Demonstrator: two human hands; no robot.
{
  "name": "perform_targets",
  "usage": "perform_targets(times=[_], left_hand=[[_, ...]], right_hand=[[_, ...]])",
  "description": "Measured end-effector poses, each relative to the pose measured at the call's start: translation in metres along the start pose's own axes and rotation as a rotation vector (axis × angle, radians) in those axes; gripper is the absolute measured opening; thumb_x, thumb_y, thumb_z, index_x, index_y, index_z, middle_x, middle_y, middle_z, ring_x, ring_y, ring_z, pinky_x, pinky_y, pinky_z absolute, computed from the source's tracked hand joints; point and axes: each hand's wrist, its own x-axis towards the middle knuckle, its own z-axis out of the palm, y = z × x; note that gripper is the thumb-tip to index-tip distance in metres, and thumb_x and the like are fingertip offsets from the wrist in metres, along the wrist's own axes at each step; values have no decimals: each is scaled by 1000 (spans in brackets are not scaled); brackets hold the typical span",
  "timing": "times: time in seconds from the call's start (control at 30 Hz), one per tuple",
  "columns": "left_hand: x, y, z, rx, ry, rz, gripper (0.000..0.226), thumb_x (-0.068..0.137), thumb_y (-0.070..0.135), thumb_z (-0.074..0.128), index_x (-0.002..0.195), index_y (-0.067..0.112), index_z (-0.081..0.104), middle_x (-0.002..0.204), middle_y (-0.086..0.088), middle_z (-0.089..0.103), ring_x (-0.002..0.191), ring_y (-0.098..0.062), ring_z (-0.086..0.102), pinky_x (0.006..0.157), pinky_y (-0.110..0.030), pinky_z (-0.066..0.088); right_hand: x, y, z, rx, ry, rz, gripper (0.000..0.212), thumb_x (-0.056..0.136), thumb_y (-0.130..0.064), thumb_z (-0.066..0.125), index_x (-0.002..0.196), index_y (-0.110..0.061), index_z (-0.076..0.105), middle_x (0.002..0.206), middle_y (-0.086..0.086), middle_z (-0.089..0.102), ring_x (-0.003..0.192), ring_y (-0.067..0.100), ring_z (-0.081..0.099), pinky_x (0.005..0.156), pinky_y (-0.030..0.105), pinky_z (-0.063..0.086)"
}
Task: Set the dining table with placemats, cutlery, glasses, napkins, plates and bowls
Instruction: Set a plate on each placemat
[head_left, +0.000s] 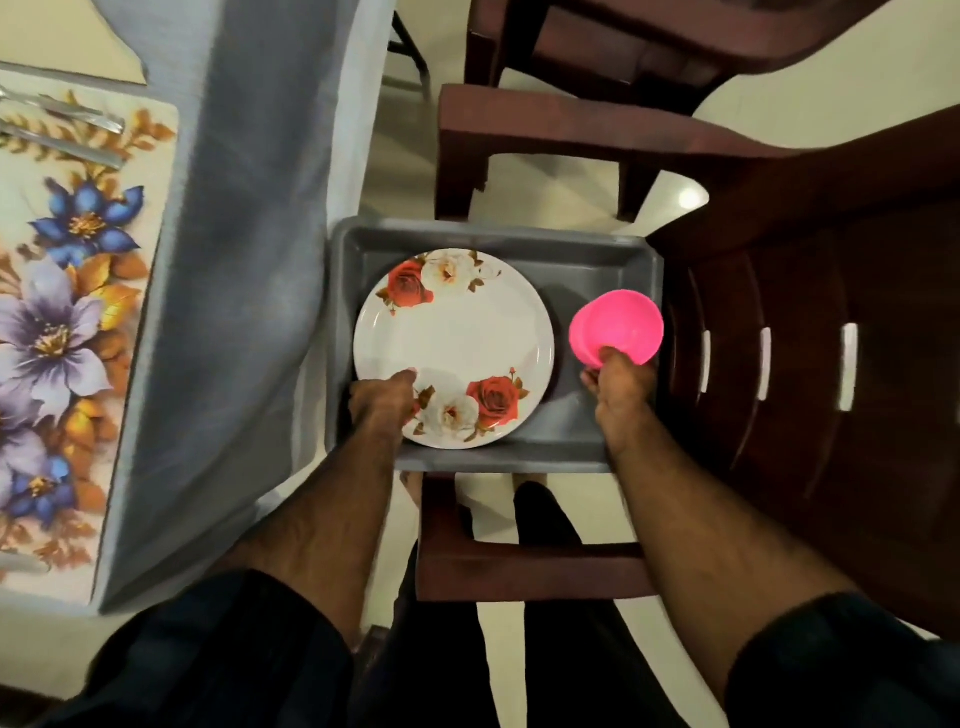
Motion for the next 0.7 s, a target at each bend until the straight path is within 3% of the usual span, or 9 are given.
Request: perform_targets(times=[0.1,0.2,0.33,0.43,0.53,0.6,0.7], left_hand=[[3,-4,2,22,11,2,85,63,47,91,133,12,61,122,-11,72,97,-37,72,85,-52,64],[7,-7,2,64,35,25,85,61,51,88,133,12,62,122,-10,72,98,-37,72,85,-52,64],[0,-5,-4,138,39,45,59,76,33,80,128,10,66,119,-13,74,97,-37,73,83,-47,64],[-5,-3,-9,126,31,42,43,85,20,74,124,4,66,113,-13,74,95,-35,73,81,-44,64],[-1,-2,-11,71,-57,15,13,92,13,67,100,3,63,88,-7,70,71,-26,68,70,-36,61],[10,-4,-10,68,-71,-10,14,89,13,68,91,0,64,85,-9,74,70,-29,72,73,-42,64],[22,-12,-13,19,-57,-28,13,84,13,73,91,2,74,86,-12,77,78,-34,76,78,-53,65]], right_hand=[[-1,0,11,24,21,1,57,86,-1,72,141,-7,57,120,12,67,89,32,73,55,31,59],[-1,1,16,55,48,40,52,87,-5,72,138,-5,61,118,12,69,83,25,70,63,32,60],[-12,10,3,120,-165,116,52,81,-39,87,125,-22,64,110,3,67,89,21,65,77,34,56],[-21,35,-8,-178,-244,22,33,80,-35,88,102,-18,70,83,-4,63,68,9,56,61,24,46],[-30,59,-7,-377,-439,13,15,87,-20,83,87,-18,68,64,-12,63,50,-2,53,44,13,38],[-30,66,0,-424,-492,4,8,89,-15,78,96,-17,74,81,-4,77,66,7,68,52,20,50],[-20,73,15,-511,-424,-19,26,86,-16,76,111,-11,76,102,5,80,89,21,76,79,42,64]])
